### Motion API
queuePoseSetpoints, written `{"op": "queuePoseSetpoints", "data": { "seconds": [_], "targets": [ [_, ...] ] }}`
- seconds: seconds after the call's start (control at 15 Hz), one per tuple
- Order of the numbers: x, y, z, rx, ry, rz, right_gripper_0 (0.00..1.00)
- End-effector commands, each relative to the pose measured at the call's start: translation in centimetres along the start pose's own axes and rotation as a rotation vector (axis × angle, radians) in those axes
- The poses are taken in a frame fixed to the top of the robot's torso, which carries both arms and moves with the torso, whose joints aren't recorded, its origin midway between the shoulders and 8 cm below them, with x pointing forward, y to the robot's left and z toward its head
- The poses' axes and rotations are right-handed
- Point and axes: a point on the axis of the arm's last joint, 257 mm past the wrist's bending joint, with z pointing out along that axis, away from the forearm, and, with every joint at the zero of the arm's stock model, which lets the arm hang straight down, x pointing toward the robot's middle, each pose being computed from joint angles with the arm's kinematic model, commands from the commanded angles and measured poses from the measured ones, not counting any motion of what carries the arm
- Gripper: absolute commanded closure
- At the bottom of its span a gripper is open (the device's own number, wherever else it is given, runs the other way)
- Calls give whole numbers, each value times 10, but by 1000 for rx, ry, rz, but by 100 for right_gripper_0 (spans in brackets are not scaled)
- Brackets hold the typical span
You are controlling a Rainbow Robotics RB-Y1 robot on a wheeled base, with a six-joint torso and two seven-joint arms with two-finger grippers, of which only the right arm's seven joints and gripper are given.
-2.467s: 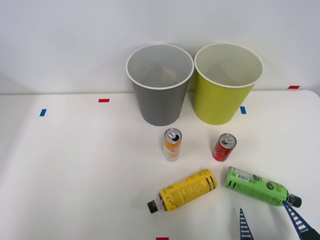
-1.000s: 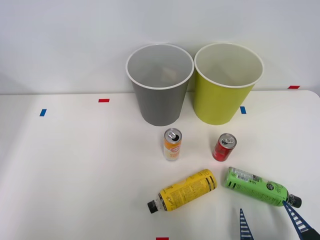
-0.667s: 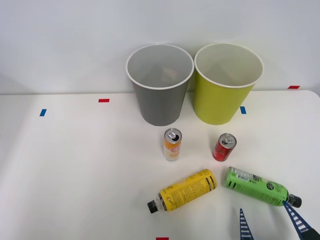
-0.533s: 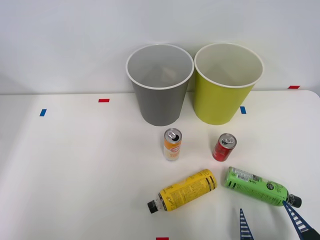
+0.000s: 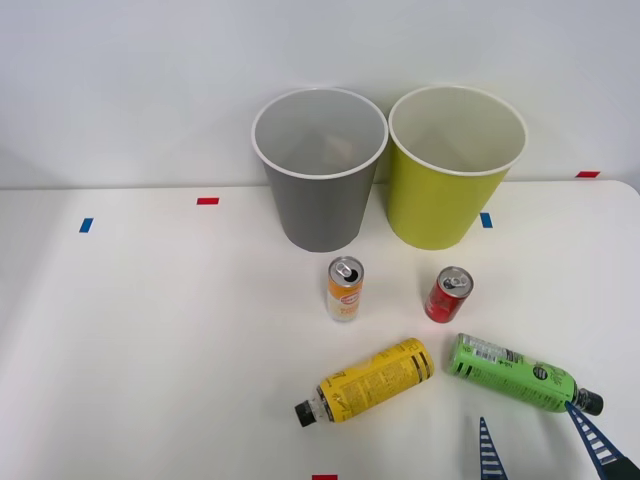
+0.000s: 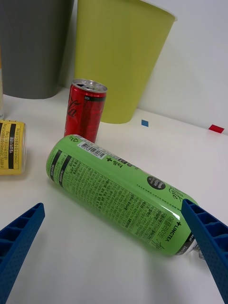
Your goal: Put cans in the gray bin, plastic bottles in the light green bin
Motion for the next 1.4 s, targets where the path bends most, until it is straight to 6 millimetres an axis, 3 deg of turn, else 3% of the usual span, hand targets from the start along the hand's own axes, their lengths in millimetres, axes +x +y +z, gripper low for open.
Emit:
{"op": "queuePoseSetpoints", "data": {
  "seconds": [0.07, 0.73, 0.8, 0.87, 1.13, 1.4],
  "targets": [
    [0, 0, 0, 0, 0, 0, 0],
    [0, 0, 0, 0, 0, 0, 0],
    [15, 5, -5, -9, 41, 3, 0],
    [16, 7, -6, -9, 39, 7, 0],
    [-13, 3, -3, -79, -27, -67, 0],
    [-26, -11, 12, -234, 30, -201, 0]
  ]
}}
